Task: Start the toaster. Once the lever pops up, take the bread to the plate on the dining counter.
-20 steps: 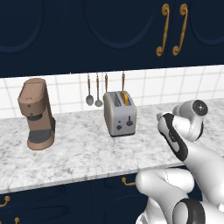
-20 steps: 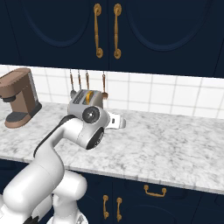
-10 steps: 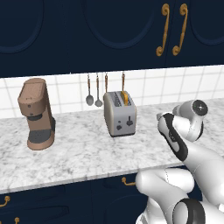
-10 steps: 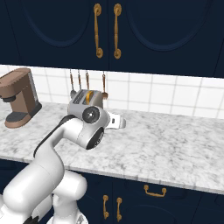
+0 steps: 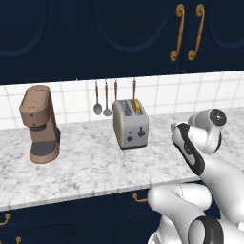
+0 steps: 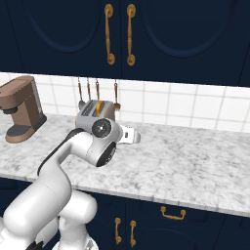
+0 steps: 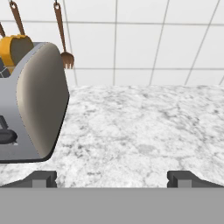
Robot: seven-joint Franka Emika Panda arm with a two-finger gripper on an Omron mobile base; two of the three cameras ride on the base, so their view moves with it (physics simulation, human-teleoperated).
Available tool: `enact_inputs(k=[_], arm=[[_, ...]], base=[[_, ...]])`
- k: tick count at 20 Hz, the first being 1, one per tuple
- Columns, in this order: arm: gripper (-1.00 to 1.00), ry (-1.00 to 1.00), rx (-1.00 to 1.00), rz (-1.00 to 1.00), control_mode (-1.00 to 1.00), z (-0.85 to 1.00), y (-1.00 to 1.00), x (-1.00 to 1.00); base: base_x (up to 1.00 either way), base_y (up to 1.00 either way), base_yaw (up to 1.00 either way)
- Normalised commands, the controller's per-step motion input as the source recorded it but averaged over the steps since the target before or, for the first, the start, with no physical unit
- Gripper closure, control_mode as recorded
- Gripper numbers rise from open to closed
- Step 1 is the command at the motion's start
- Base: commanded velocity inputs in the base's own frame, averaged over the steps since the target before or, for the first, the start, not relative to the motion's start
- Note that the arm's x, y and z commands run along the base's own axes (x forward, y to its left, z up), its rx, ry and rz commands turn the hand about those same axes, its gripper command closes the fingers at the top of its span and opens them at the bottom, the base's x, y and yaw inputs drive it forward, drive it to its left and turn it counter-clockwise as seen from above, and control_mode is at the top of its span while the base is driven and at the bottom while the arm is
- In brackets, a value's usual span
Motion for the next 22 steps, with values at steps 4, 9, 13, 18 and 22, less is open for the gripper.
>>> enact_inputs(k=[4, 9, 13, 18, 22], arm=[[-1.00, 0.00, 0.00, 0.00, -1.00, 0.00, 0.00, 0.00], [-1.00, 0.00, 0.00, 0.00, -1.00, 0.00, 0.00, 0.00], [-1.00, 0.00, 0.00, 0.00, -1.00, 0.00, 0.00, 0.00], [-1.00, 0.00, 0.00, 0.00, -1.00, 0.00, 0.00, 0.00], [-1.00, 0.00, 0.00, 0.00, -1.00, 0.00, 0.00, 0.00]], base=[[0.00, 0.00, 0.00], [0.00, 0.00, 0.00], [0.00, 0.00, 0.00], [0.00, 0.00, 0.00], [0.00, 0.00, 0.00]])
